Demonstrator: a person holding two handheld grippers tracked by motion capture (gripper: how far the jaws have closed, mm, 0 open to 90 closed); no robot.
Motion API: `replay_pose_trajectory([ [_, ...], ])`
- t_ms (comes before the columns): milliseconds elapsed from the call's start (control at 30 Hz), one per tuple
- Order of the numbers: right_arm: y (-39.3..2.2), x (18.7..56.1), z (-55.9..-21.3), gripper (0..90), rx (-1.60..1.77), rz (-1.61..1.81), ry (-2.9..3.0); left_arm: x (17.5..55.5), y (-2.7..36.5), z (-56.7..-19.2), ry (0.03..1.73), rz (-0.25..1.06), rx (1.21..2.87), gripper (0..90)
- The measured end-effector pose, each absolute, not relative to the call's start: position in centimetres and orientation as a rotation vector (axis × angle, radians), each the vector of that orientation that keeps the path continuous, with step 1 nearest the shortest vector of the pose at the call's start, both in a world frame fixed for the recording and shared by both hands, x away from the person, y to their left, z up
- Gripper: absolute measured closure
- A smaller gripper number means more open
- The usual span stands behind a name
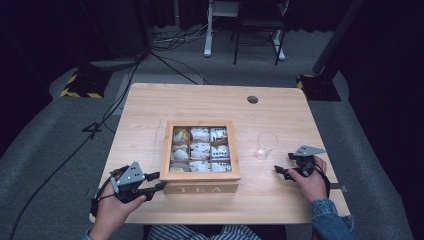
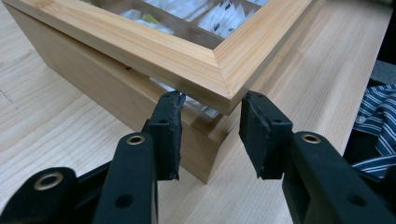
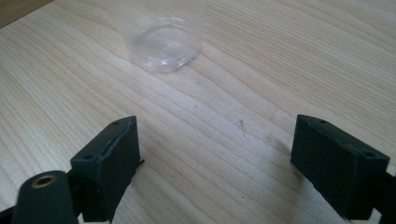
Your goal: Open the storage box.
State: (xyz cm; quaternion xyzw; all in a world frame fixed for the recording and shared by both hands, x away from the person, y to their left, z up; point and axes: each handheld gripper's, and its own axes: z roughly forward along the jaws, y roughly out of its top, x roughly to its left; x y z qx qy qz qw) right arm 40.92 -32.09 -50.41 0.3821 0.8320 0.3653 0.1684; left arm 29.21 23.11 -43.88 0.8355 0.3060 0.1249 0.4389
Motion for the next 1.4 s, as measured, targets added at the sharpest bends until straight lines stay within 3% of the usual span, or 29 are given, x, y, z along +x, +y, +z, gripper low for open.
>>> replay_pose_trajectory([
  [300,-32.1,40.9,-50.4,15.8,1.087,1.039,2.365,29.6,22.5,-43.1,0.736,0.379,2.091,45.3],
  [633,-32.1,40.9,-50.4,15.8,1.088,1.035,2.365,30.3,22.9,-41.8,0.715,0.391,2.035,38.3],
  [1400,-32.1,40.9,-50.4,15.8,1.092,1.032,2.36,33.0,23.0,-36.9,0.679,0.504,1.943,34.2],
])
